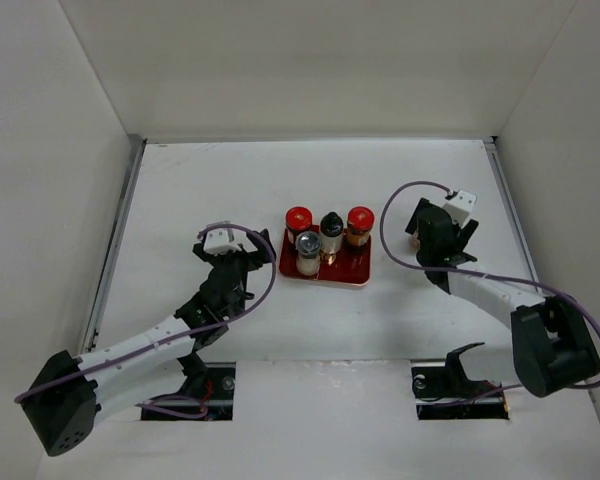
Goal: Organize the condiment bottles
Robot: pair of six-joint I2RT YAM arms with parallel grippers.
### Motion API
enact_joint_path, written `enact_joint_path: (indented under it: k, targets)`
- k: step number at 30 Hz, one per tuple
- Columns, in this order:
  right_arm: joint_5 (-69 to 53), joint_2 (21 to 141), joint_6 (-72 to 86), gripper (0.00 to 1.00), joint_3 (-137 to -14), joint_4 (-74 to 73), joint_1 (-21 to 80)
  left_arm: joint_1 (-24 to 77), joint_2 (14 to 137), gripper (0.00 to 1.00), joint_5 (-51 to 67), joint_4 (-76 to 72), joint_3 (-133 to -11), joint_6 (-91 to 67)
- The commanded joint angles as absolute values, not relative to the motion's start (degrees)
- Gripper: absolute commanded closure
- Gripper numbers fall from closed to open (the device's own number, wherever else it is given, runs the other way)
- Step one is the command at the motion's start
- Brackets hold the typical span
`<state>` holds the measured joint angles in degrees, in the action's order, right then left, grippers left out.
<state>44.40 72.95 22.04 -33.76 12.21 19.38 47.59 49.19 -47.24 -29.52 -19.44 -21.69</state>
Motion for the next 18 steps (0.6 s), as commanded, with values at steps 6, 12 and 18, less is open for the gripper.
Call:
enact_joint_path:
  k: [6,12,18]
  targets:
    - [34.46,76.63,25.58,0.05,-38.23,14.15,15.08,44.34,49.83,0.0,-46.67,-29.97,-16.0,-24.87]
    - [30.94,81.38,25.75,0.06,-39.99,16.08,14.89,42.85,50.45,0.0,-45.62,-31.29,-15.12,-24.87]
    - [34.09,79.2,25.84,0.42,-38.5,17.23,15.07,42.84,51.33,0.0,-45.18,-32.78,-14.24,-24.96]
